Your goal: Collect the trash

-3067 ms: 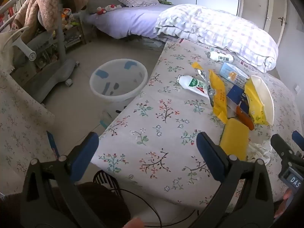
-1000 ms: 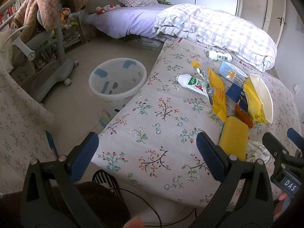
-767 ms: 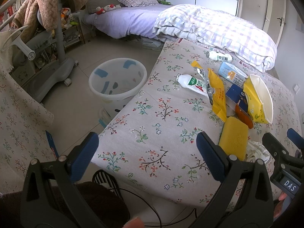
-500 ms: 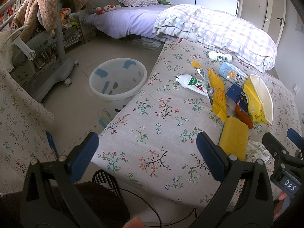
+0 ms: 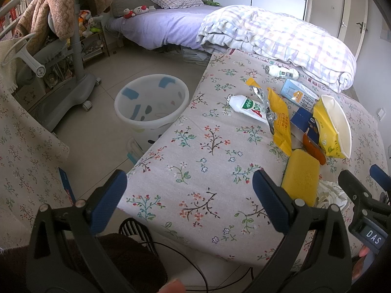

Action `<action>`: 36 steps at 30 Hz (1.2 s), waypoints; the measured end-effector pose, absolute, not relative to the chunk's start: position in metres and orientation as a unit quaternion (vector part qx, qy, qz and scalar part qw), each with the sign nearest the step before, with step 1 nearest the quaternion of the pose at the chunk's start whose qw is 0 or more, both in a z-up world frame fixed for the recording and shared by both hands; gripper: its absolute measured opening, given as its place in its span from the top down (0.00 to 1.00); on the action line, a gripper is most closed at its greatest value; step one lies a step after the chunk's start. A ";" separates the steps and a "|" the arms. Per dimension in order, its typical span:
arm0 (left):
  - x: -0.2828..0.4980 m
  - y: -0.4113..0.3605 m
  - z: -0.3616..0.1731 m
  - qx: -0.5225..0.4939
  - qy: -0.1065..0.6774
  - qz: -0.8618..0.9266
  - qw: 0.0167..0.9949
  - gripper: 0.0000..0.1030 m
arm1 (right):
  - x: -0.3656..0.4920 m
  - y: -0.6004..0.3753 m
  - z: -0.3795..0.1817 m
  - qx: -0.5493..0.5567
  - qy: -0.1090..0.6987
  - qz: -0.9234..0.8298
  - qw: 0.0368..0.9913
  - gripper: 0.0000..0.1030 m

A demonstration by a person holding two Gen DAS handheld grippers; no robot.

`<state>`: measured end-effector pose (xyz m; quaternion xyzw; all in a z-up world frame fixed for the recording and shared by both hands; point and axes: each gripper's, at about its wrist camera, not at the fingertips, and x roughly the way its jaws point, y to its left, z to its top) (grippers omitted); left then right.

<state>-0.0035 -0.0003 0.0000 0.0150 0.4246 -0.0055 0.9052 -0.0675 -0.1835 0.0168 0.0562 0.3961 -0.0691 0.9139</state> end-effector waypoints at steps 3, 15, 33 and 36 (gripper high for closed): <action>-0.003 0.000 0.000 0.015 0.424 -0.006 0.905 0.01 | -0.068 -0.187 0.018 0.057 0.396 -0.070 0.914 0.00; 0.002 0.002 -0.020 0.011 0.454 -0.027 0.891 0.01 | -0.081 -0.262 0.002 0.120 0.407 -0.141 0.894 0.00; 0.002 -0.014 -0.020 -0.021 0.481 -0.121 0.868 0.01 | -0.069 -0.231 -0.045 0.110 0.503 -0.054 0.856 0.68; 0.003 -0.024 -0.024 -0.018 0.487 -0.138 0.862 0.01 | -0.074 -0.231 -0.035 0.085 0.487 -0.068 0.867 0.75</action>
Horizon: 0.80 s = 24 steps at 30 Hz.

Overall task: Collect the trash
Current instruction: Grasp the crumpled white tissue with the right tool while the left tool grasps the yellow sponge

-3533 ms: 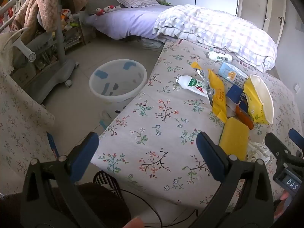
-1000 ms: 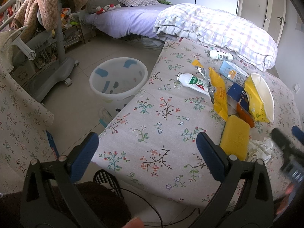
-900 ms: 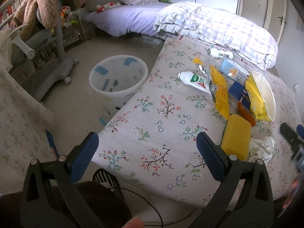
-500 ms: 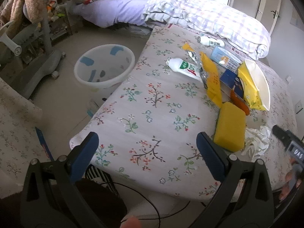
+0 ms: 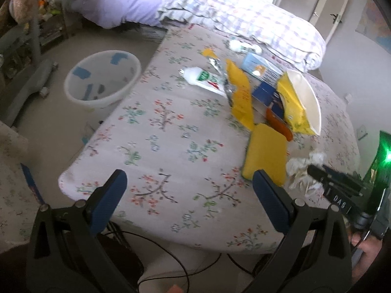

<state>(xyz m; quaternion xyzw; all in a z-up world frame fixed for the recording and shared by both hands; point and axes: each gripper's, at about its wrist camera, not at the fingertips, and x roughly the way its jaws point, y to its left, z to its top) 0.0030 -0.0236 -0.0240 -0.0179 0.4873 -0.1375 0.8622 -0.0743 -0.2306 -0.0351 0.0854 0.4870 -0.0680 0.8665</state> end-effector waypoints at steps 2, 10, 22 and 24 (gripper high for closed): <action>0.004 -0.031 -0.026 -0.017 0.492 -0.149 0.858 0.01 | -0.079 -0.239 -0.030 0.094 0.479 -0.075 0.870 0.75; 0.004 -0.072 -0.032 0.003 0.500 -0.194 0.844 0.01 | -0.095 -0.275 -0.021 0.119 0.459 -0.110 0.873 0.75; 0.005 -0.132 -0.044 0.046 0.500 -0.250 0.828 0.08 | -0.120 -0.320 -0.027 0.160 0.455 -0.136 0.865 0.75; 0.007 -0.137 -0.049 0.052 0.504 -0.250 0.825 0.12 | -0.121 -0.324 -0.028 0.164 0.455 -0.138 0.864 0.75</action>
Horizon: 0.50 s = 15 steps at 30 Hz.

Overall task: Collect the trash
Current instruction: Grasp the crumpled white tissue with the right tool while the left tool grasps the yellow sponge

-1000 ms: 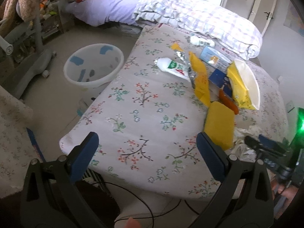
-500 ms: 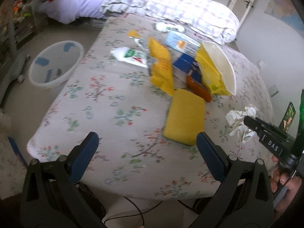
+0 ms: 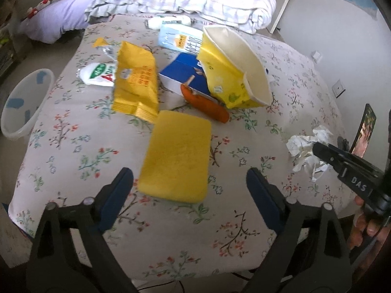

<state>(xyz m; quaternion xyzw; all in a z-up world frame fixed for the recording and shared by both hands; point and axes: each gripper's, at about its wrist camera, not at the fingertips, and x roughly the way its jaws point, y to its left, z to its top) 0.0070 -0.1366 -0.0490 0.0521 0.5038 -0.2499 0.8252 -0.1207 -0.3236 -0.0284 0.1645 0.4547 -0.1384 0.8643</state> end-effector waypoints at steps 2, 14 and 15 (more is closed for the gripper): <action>0.009 -0.140 -0.054 0.055 0.508 -0.248 0.823 0.17 | -0.122 -0.326 -0.029 0.168 0.455 -0.140 0.863 0.75; 0.016 -0.133 -0.058 0.053 0.515 -0.235 0.823 0.48 | -0.122 -0.323 -0.029 0.170 0.453 -0.135 0.864 0.75; 0.015 -0.133 -0.058 0.051 0.515 -0.236 0.822 0.48 | -0.122 -0.321 -0.027 0.168 0.452 -0.134 0.866 0.75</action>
